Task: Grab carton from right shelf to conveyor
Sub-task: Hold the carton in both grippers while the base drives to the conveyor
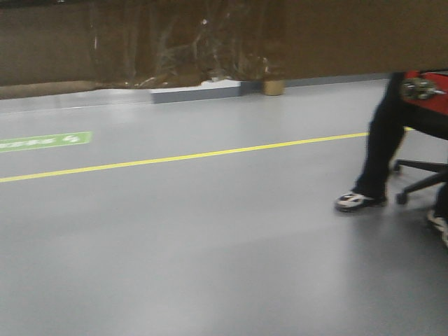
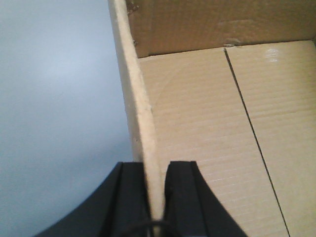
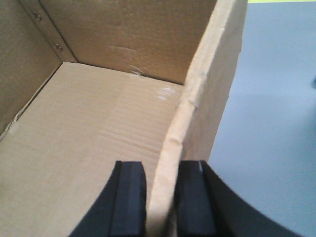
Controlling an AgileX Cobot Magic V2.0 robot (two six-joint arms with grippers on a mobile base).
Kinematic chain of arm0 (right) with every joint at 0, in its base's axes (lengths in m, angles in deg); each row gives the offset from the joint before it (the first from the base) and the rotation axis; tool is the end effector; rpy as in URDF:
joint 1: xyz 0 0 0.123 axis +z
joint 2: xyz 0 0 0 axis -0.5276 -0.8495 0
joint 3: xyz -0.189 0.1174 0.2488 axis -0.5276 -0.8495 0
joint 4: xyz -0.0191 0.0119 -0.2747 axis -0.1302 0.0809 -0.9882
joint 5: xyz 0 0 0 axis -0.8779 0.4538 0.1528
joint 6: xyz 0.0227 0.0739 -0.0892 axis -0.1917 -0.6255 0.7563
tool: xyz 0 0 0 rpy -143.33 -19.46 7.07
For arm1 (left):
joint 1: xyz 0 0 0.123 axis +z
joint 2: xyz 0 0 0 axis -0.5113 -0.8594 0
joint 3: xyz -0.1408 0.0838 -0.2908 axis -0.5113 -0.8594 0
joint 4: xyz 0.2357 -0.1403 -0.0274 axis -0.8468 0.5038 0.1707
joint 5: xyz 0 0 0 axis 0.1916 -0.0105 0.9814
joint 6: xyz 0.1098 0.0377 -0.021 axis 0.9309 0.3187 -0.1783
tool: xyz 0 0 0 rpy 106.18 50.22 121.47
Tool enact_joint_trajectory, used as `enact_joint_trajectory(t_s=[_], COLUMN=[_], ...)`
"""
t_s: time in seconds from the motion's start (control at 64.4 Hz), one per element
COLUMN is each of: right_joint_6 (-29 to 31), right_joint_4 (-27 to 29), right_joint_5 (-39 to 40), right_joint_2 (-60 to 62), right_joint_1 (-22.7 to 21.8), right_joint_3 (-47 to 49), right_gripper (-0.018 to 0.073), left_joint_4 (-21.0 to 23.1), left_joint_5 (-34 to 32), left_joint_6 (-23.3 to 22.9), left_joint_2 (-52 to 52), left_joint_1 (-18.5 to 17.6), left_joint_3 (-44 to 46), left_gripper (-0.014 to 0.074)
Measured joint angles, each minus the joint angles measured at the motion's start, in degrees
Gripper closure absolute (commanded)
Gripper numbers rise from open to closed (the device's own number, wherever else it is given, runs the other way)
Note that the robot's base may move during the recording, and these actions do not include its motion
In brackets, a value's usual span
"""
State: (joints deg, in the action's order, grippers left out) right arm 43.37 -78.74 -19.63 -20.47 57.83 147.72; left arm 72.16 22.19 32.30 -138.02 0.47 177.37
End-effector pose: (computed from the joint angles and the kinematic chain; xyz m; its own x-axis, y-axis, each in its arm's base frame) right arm 0.1853 0.1038 0.5227 -0.5063 -0.1306 -0.8524 -0.4641 0.8744 0.1416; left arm 0.2229 -0.1016 0.5256 -0.6527 0.0128 -0.7575 0.1534 0.9814 -0.1157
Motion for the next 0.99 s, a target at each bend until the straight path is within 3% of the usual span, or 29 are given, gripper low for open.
enact_joint_trajectory(t_s=[0.45, 0.699, 0.994], right_joint_6=[0.11, 0.11, -0.21], right_joint_4=[0.29, 1.39, 3.59], right_joint_5=[0.7, 1.91, 3.67], right_joint_2=[0.0, -0.25, -0.59], right_joint_1=[0.0, 0.12, 0.47], right_joint_3=[0.0, 0.0, 0.0], right_gripper=[0.0625, 0.0625, 0.0625], left_joint_4=[-3.04, -9.34, -20.28], left_joint_5=[-0.52, -1.2, -3.59], left_joint_6=[0.0, -0.13, -0.37], left_joint_2=[0.0, 0.0, 0.0], left_joint_1=[0.0, -0.54, -1.1], left_joint_3=[0.0, 0.0, 0.0], left_gripper=[0.0604, 0.0604, 0.0604])
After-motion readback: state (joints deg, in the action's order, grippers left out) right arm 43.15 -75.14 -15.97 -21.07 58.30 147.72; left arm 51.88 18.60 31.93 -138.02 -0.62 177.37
